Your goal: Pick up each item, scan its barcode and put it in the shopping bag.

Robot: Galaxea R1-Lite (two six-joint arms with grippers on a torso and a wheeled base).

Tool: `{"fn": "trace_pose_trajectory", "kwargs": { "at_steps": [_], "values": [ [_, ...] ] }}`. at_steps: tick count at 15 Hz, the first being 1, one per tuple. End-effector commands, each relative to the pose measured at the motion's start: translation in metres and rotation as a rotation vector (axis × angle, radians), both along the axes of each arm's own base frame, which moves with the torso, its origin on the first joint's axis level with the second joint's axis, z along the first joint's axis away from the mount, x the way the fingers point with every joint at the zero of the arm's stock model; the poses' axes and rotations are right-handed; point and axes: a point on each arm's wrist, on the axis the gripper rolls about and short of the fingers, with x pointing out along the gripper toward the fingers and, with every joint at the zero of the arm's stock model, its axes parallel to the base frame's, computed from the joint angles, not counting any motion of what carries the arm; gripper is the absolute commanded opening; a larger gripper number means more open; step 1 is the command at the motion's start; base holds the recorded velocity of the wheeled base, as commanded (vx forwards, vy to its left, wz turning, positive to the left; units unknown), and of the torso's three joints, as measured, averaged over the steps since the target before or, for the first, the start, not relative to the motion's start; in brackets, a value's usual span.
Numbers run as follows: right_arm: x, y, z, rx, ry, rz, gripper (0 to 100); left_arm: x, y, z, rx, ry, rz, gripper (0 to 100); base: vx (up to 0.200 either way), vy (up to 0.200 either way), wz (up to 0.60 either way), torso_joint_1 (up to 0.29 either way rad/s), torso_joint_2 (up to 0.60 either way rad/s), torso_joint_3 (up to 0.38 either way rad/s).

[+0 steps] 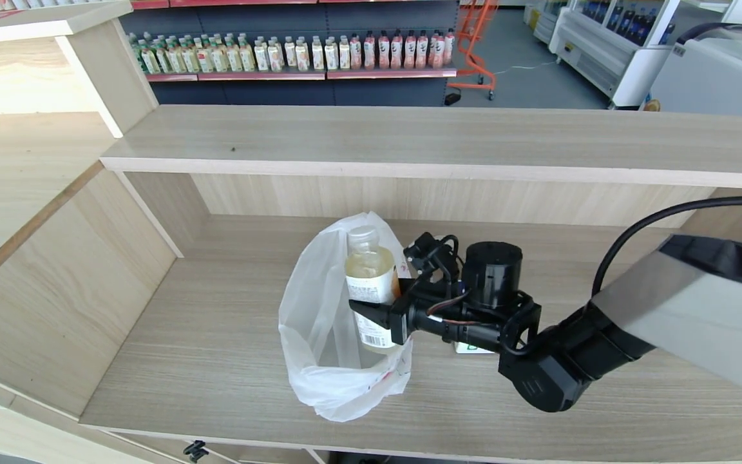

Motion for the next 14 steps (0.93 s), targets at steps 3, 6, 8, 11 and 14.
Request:
{"fn": "trace_pose_trajectory", "kwargs": {
  "at_steps": [3, 6, 8, 11, 14],
  "values": [
    [0.015, 0.006, -0.038, -0.044, -0.081, -0.003, 0, 0.000, 0.000, 0.000, 0.000, 0.002, 0.000, 100, 0.000, 0.000, 0.00, 0.000, 0.00, 0.000],
    [0.020, 0.011, -0.062, -0.055, -0.144, 0.001, 0, 0.000, 0.000, 0.000, 0.001, 0.002, 0.000, 100, 0.000, 0.000, 0.00, 0.000, 0.00, 0.000],
    [0.022, 0.011, -0.067, -0.068, -0.165, -0.001, 0, 0.000, 0.000, 0.000, 0.000, 0.000, 0.000, 100, 0.000, 0.000, 0.00, 0.000, 0.00, 0.000],
    [0.039, 0.020, -0.059, -0.026, -0.227, -0.028, 0, 0.000, 0.000, 0.000, 0.000, 0.002, 0.000, 100, 0.000, 0.000, 0.00, 0.000, 0.00, 0.000],
    [0.046, 0.024, -0.052, -0.007, -0.253, -0.038, 0, 0.000, 0.000, 0.000, 0.000, 0.002, 0.000, 100, 0.000, 0.000, 0.00, 0.000, 0.00, 0.000]
  ]
}}
